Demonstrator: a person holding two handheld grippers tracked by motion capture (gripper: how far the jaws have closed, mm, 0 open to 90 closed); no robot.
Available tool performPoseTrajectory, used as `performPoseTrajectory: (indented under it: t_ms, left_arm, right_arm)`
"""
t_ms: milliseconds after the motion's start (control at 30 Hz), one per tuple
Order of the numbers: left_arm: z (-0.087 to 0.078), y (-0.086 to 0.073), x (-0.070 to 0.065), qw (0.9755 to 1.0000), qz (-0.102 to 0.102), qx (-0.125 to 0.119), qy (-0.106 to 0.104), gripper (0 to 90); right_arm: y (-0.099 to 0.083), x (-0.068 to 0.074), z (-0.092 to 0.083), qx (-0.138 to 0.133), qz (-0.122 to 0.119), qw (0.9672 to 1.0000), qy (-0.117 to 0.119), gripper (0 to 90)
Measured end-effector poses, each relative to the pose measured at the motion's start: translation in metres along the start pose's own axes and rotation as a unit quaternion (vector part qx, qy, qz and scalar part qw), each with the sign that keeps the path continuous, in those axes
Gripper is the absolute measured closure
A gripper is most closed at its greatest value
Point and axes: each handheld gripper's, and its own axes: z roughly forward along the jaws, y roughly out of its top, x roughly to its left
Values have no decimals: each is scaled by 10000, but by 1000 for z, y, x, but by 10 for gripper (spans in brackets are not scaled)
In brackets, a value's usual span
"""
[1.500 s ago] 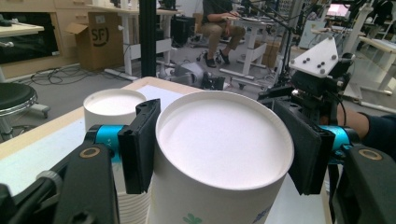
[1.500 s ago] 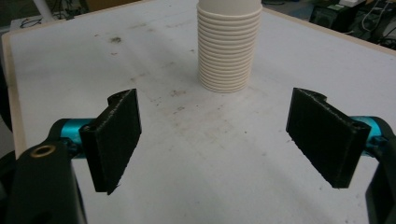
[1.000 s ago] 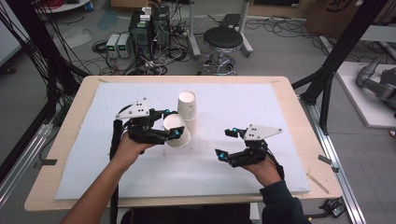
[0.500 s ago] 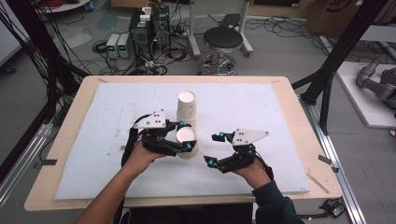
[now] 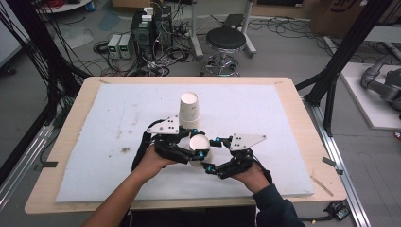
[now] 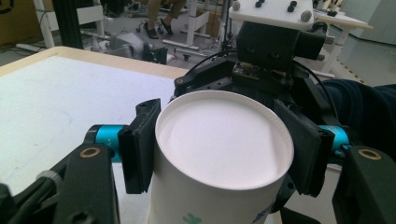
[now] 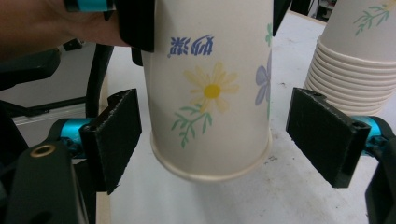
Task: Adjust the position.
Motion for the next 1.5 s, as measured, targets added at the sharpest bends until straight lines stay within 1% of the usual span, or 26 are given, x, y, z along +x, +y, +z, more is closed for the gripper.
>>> performPoseTrajectory:
  t_ms: [67, 233, 433, 467, 533, 567, 633, 667, 767, 800, 833, 867, 967, 1000, 1033, 1067, 1100, 1167, 1200, 1267, 1300, 1333, 1367, 1433, 1467, 1500]
  left_arm:
    - [2, 0, -1, 10000, 17, 2, -42, 357]
    - [6, 1, -2, 9998, -60, -100, -175, 357]
    - [8, 1, -2, 9995, -99, -141, -257, 358]
    - [8, 1, -2, 9994, -106, -156, -276, 358]
    - [8, 1, -1, 9994, -122, -185, -279, 358]
    - [8, 1, -1, 9993, -122, -194, -289, 358]
    - [7, 1, -1, 9993, -128, -191, -298, 359]
    - [7, 1, -1, 9993, -134, -200, -292, 359]
    - [6, 2, -1, 9994, -121, -198, -275, 354]
    - [5, 2, -2, 9997, -56, -163, -198, 266]
    - [5, 2, -3, 10000, -27, -69, -56, 266]
    - [4, 3, -3, 9999, -98, 45, 15, 142]
    - [-1, 3, -3, 9997, -23, 228, 105, 143]
    - [-5, 3, -2, 9995, -20, 282, 129, 144]
    - [-5, 3, -2, 9995, -20, 282, 129, 144]
    - [-8, 3, -2, 9994, 0, 326, 113, 144]
    - [-11, 3, -1, 9993, -3, 350, 109, 144]
    - [-14, 4, -1, 9990, 4, 432, 117, 144]
    - [-16, 4, -1, 9987, 36, 497, 91, 144]
    - [-17, 6, -1, 9980, 92, 616, 36, 144]
    - [-17, 6, -1, 9978, 113, 659, 33, 144]
    - [-17, 7, -1, 9971, 151, 740, 6, 144]
    - [-17, 7, -1, 9968, 149, 783, 0, 144]
    - [-16, 7, 0, 9959, 180, 888, -6, 145]
    - [-16, 7, 0, 9954, 209, 935, -9, 145]
    - [-15, 7, 0, 9952, 204, 952, -27, 146]
  right_arm:
    - [0, 0, 0, -8, -1, 10000, 22, 183]
    - [0, 0, 3, -17, -1, 10000, 89, 185]
    - [-1, 0, 4, 0, -23, 9999, 138, 190]
    - [-1, 0, 4, -2, -2, 9999, 156, 196]
    - [-1, -1, 4, -44, -8, 9997, 239, 253]
    - [-1, -1, 4, -61, -35, 9996, 286, 264]
    - [-1, 0, 4, -62, -88, 9996, 274, 283]
    - [-1, -1, 3, -64, -73, 9995, 301, 301]
    - [-1, -2, 2, -95, -139, 9993, 323, 348]
    - [-1, -3, 2, -48, -173, 9993, 326, 363]
    - [-1, -3, 2, -48, -173, 9993, 326, 363]
    - [-1, -5, 1, 81, -174, 9993, 322, 369]
    - [0, -6, 0, 153, -152, 9992, 322, 373]
    - [2, -7, -1, 280, -214, 9989, 299, 374]
    - [2, -7, -1, 280, -214, 9989, 299, 374]
    - [4, -7, -1, 477, -313, 9980, 269, 373]
    - [4, -7, -1, 477, -313, 9980, 269, 373]
    - [7, -7, 0, 696, -412, 9963, 288, 373]
    - [8, -6, 1, 774, -421, 9956, 310, 373]
    - [11, -6, 4, 1018, -544, 9927, 339, 373]
    - [13, -6, 5, 1096, -595, 9915, 371, 372]
    - [14, -6, 5, 1129, -601, 9910, 404, 371]
    - [17, -7, 6, 1186, -620, 9904, 342, 371]
    - [21, -7, 7, 1268, -644, 9887, 478, 371]
    - [23, -7, 8, 1310, -676, 9879, 475, 371]
    - [25, -7, 9, 1395, -729, 9864, 477, 369]
